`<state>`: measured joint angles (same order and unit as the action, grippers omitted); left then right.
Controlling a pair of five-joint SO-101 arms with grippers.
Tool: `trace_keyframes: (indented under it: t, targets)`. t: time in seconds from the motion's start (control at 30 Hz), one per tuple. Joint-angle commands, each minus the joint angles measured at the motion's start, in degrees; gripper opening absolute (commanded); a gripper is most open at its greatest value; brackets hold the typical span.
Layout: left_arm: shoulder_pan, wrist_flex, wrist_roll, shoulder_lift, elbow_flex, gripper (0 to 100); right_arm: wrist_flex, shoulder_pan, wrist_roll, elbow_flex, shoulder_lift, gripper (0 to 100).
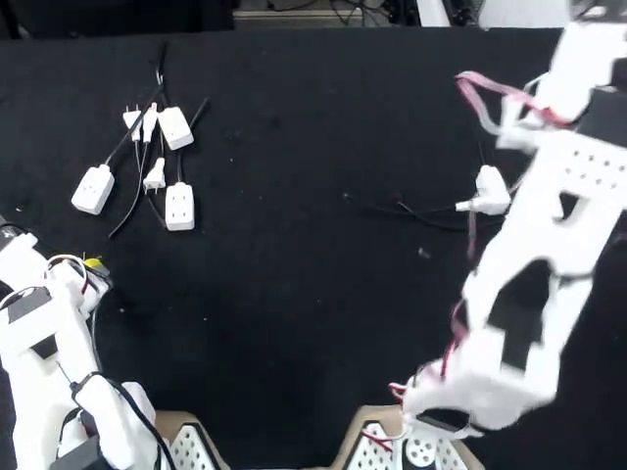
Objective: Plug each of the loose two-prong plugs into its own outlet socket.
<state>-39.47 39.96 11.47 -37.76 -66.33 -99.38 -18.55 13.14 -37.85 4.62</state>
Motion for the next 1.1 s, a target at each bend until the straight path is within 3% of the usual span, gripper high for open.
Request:
trace_keyframes:
  t: [0.0,0.33,0.5,0.6,0.8,0.93,1.07]
  targets:
    - [1.98,-0.18,0.62,-0.35,1.71,26,2.64,8.0,0.0,19.74,-13.41,22.2]
    - [7.16,-0.18,0.35,-0.44,1.27,26,26.37,30.15,-0.62,64.57,-32.4,22.2]
    - [9.27,-0.26,0.26,-0.18,1.19,26,45.19,39.65,-8.88,85.14,-40.66,22.2]
    - [9.45,-0.26,0.18,-0.09,1.19,26,55.65,42.37,-12.75,94.81,-44.0,22.2]
    - [9.45,-1.14,0.18,-0.35,3.38,26,73.14,45.01,-12.84,108.97,-45.49,22.2]
    - [10.42,-2.99,0.0,0.09,8.57,26,74.9,44.92,-12.84,110.46,-45.49,22.2]
    - [14.11,-2.55,-6.68,0.18,14.9,26,75.08,44.92,-12.84,110.64,-45.49,22.2]
